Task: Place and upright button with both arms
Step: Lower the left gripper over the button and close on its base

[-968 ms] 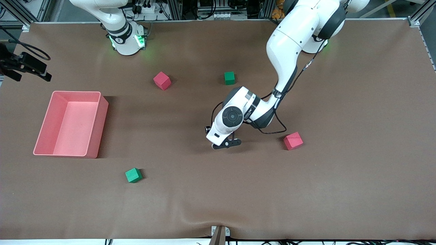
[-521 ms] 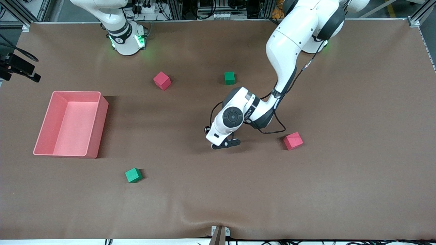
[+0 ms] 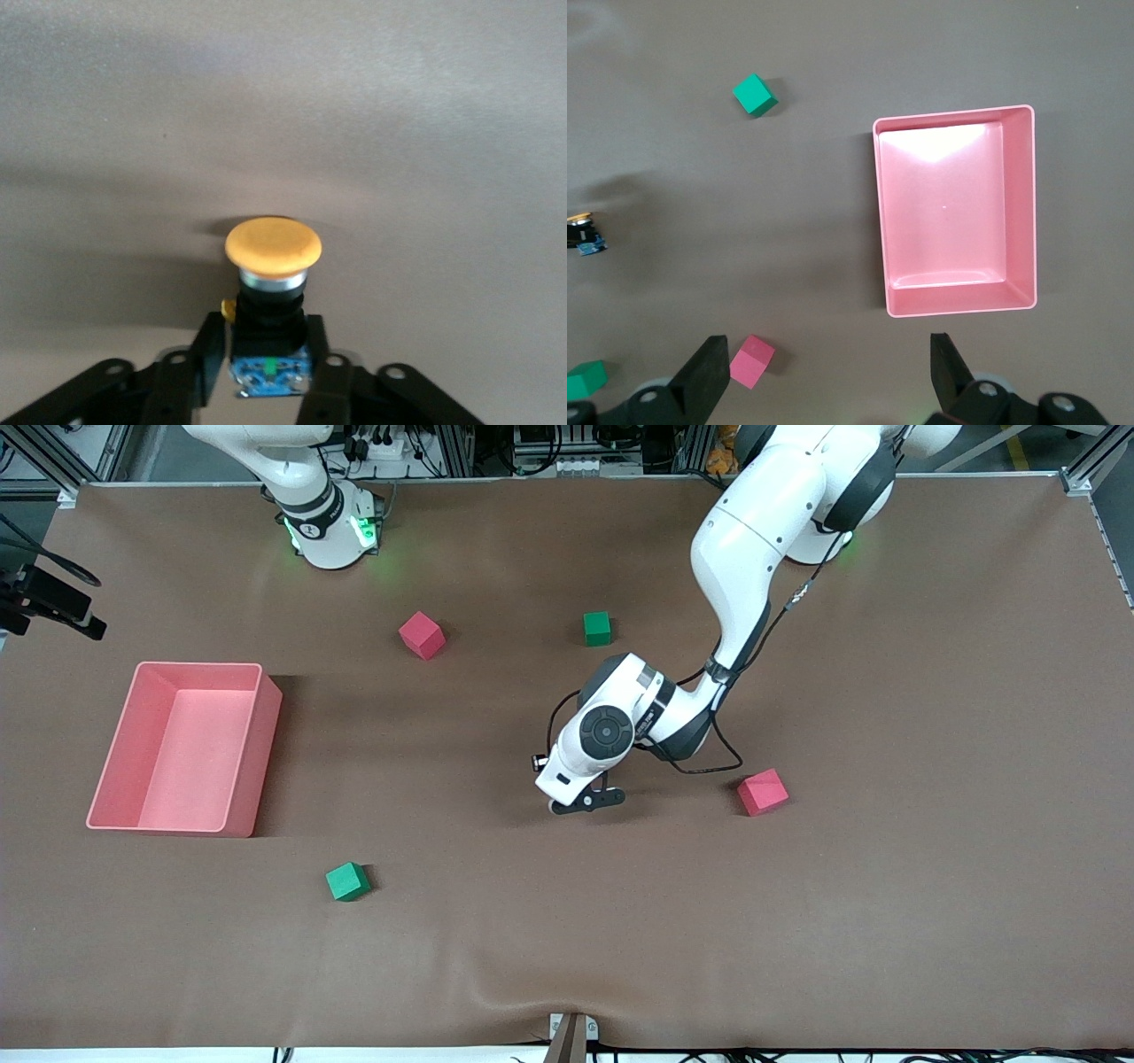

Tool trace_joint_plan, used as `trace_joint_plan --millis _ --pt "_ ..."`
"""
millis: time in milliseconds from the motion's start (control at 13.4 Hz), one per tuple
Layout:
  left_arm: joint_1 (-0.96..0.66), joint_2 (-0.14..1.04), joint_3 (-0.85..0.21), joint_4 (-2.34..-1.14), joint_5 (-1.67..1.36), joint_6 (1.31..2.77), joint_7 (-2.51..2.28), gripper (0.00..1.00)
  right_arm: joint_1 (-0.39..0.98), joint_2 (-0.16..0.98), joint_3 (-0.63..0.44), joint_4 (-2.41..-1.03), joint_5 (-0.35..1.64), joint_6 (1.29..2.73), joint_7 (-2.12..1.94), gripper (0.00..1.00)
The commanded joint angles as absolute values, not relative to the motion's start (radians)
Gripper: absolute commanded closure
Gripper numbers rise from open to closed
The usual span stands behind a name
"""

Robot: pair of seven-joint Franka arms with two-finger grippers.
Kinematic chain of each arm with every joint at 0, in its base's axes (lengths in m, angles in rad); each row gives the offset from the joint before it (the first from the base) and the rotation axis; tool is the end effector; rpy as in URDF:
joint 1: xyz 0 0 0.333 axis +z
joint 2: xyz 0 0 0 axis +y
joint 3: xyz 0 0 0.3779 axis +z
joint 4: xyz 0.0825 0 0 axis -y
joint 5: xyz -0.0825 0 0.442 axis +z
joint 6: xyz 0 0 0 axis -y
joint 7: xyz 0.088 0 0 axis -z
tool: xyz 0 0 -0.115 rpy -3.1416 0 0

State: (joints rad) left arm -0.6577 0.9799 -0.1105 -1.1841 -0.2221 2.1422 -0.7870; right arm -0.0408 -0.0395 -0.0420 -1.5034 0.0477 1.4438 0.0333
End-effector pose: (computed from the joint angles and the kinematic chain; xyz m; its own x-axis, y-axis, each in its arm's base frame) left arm 0.6299 -0.5845 0.1845 0.9611 0.1656 -0.2211 0.2038 -0.9654 0.1628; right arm 0.5823 -0.0430 0.7264 0.9937 -0.1097 -0.0216 -0.1107 -0.9927 -0.0484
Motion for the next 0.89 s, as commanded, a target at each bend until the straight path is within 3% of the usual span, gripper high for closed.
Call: trace_joint_plan --millis 0,149,819 --pt "-0.66 1.003 -0.106 -1.16 -0.247 2.151 -0.769 0.87 -0.052 -0.031 -0.031 -1.489 0.015 1.43 0.032 0.0" --pt "-0.661 0.999 -0.103 -1.161 -0.259 2.151 -0.773 1.0 -0.048 -0.031 -0.028 -1.489 0.014 1.43 0.032 0.0" --pt "-0.704 0.951 -0.014 -1.163 -0.252 2.181 -0.828 1.0 -0.011 -0.023 -0.026 -1.491 -0.023 1.44 0.046 0.0"
